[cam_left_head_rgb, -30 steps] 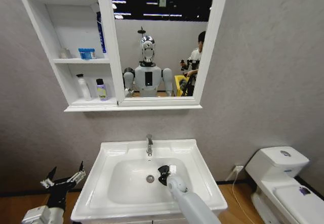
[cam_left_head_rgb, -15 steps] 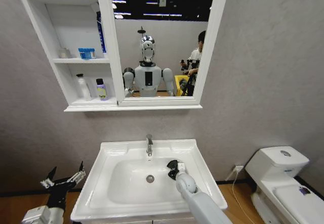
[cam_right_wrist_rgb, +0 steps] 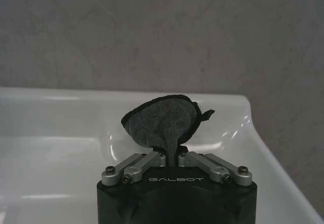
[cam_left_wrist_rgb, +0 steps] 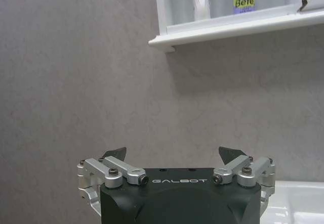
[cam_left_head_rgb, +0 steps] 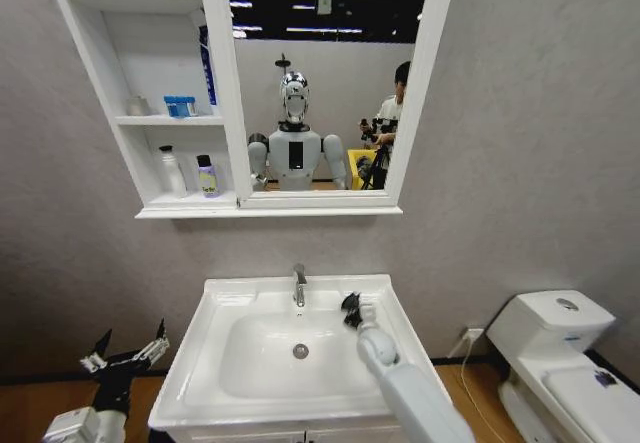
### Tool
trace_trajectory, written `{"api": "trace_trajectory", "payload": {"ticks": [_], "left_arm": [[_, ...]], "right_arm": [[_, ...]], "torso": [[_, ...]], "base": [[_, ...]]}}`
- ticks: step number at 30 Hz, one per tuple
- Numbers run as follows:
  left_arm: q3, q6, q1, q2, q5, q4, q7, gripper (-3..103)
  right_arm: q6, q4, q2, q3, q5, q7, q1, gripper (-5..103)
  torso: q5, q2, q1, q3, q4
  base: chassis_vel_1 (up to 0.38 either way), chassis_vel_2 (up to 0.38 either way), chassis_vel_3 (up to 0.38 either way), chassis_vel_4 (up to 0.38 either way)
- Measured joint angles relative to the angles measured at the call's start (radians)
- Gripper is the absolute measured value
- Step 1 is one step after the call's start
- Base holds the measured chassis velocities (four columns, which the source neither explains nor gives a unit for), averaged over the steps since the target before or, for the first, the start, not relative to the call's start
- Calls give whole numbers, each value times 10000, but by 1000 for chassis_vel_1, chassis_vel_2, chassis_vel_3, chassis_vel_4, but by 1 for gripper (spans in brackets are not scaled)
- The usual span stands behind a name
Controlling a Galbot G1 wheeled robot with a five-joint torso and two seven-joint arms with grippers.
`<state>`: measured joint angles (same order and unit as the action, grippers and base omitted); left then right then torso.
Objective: Move facial cleanser and shampoo from washbasin to cabinet, then wipe washbasin with towel.
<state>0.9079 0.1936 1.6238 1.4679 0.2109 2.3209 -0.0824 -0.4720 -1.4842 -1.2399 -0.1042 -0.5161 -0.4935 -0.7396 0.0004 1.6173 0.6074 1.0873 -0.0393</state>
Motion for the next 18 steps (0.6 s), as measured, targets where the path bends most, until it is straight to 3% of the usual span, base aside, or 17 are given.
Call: {"api": "trace_trajectory", "payload": {"ticks": [3,4,11,18], "left_arm": [[1,0,-1,0,0,0,-4,100],[3,0,0,0,0,0,-4,100],[5,0,0,0,0,0,-5,100],[6,3,0,0,0,0,-6,100]], "right_arm": [[-6,-256,151,-87,-3,-2,31,6],[-11,-336,222,-127,-14,-2,14,6],[-44,-595,529,-360,-133,85,-186,6],[359,-703,988,-1035,97,1184,-851,6]], "torso": [[-13,1,0,-2,2],[2,0,0,-1,7],[-4,2,-8,-3,8],[-2,2,-8,-3,9]], "base": [[-72,-18,23,-9],[-37,21,71,18],[0,0,0,0],[0,0,0,0]]}}
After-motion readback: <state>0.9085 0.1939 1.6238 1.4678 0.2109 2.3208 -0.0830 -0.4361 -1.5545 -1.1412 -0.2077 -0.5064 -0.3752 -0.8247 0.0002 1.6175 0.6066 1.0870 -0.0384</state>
